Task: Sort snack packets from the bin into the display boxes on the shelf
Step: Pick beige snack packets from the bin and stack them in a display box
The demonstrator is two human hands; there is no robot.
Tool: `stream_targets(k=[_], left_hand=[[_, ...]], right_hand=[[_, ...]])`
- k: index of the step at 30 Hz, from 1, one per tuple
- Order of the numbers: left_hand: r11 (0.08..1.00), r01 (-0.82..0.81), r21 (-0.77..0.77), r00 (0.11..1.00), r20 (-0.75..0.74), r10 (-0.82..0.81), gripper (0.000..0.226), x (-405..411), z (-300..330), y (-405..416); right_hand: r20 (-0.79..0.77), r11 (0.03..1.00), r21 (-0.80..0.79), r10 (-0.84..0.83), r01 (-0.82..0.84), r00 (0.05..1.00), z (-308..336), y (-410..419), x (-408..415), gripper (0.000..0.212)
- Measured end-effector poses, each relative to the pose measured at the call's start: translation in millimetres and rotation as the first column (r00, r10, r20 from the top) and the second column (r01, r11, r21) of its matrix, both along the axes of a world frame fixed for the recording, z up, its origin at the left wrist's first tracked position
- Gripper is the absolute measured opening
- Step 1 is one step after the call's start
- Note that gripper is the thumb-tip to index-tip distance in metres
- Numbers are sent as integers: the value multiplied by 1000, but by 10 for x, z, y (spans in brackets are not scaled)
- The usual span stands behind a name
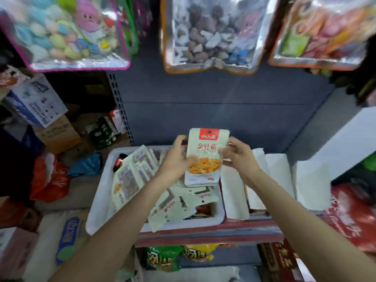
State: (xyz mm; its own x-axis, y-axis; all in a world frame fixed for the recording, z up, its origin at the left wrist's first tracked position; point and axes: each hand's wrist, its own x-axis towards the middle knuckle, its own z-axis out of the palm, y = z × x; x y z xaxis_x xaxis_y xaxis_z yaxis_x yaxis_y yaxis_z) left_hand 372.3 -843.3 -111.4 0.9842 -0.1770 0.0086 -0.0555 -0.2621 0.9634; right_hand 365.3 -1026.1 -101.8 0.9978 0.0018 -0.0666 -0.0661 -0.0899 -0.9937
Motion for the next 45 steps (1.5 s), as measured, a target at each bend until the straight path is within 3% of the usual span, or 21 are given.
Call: stream_targets(k=[3,11,13,19,24,29,32,37,41,43,45], left_hand=[[999,-20,-39,999,44,22,56,-12,22,-474],[998,-29,-60,996,83,34,54,34,-81,-1848],[997,-17,-81,997,69,22,58,47,-107,-2104],[992,114,47,982,149,-120,70,71,-124,-2681],[987,128,96,975,170,-143,54,97,-177,-3072],[961,20,277,949,298,-106,20,143,-182,-3372],[934,-44,354,923,371,-97,10,219,-188,-3472],[906,-42,421,929,351,-120,4,222,-311,-3574],[858,-14,514,955,262,-141,2,255,-386,-3595],[821,10,571,968,200,-151,3,275,-387,-3601],[767,34,641,977,140,-160,4,286,-378,-3618]], right_hand=[[12,999,-7,-31,31,999,-31,-493,-50,10],[31,992,-63,-110,112,993,-60,-1761,3,12],[35,991,-65,-112,114,993,-69,-1991,-15,21],[45,975,-108,-191,195,981,-114,-2518,-95,28],[80,945,-170,-268,278,960,-165,-2920,-143,26],[98,925,-261,-261,278,960,-269,-3243,-108,19],[121,911,-337,-208,237,971,-348,-3430,-18,17],[112,886,-439,-110,148,988,-501,-3675,117,19],[10,875,-483,47,-37,999,-575,-3723,168,18],[-6,832,-548,102,-89,995,-581,-3716,190,8],[7,787,-609,130,-99,991,-593,-3703,221,14]])
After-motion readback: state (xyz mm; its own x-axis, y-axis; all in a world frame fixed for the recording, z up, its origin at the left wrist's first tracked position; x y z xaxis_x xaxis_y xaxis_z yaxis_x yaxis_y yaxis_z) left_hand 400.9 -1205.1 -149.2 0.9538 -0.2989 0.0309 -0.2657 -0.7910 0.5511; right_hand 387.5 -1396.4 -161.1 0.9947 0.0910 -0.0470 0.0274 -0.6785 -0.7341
